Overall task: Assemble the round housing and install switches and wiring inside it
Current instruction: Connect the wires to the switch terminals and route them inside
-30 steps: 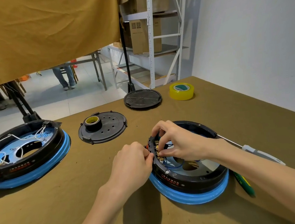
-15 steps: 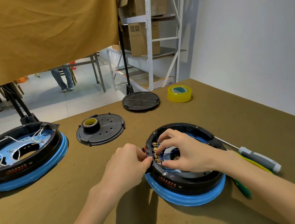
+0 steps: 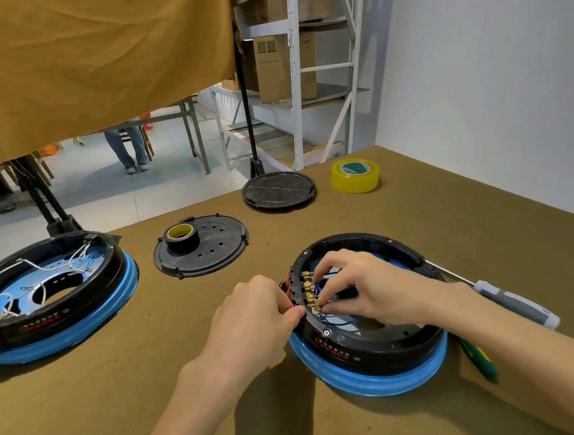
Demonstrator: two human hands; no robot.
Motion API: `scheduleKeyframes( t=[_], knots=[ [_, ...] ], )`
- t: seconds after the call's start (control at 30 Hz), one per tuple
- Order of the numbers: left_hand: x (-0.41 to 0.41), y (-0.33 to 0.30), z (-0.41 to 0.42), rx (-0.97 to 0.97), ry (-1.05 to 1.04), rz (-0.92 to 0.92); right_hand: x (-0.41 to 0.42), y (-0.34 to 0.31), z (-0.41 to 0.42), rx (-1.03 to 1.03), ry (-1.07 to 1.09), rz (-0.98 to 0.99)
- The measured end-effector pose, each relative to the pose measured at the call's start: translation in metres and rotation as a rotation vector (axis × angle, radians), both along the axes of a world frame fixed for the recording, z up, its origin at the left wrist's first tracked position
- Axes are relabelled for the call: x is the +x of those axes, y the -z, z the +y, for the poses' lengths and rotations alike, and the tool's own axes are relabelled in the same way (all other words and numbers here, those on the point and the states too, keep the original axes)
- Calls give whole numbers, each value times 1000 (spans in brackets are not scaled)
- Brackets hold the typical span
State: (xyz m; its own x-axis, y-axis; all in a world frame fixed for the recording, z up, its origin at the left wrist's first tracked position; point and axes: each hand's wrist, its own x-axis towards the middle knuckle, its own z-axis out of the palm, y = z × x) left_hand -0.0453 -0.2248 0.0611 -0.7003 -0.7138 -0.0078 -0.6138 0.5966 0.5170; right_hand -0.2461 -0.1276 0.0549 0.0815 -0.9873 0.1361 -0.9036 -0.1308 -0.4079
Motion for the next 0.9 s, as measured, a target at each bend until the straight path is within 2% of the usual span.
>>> scheduleKeyframes(
  t=[0.23, 0.9],
  knots=[
    [0, 0, -1, -2, -5, -13, -2, -15, -2, 71, -82, 198],
    [0, 2, 0, -13, 10, -4, 6, -23, -3, 85, -14, 144]
  ],
)
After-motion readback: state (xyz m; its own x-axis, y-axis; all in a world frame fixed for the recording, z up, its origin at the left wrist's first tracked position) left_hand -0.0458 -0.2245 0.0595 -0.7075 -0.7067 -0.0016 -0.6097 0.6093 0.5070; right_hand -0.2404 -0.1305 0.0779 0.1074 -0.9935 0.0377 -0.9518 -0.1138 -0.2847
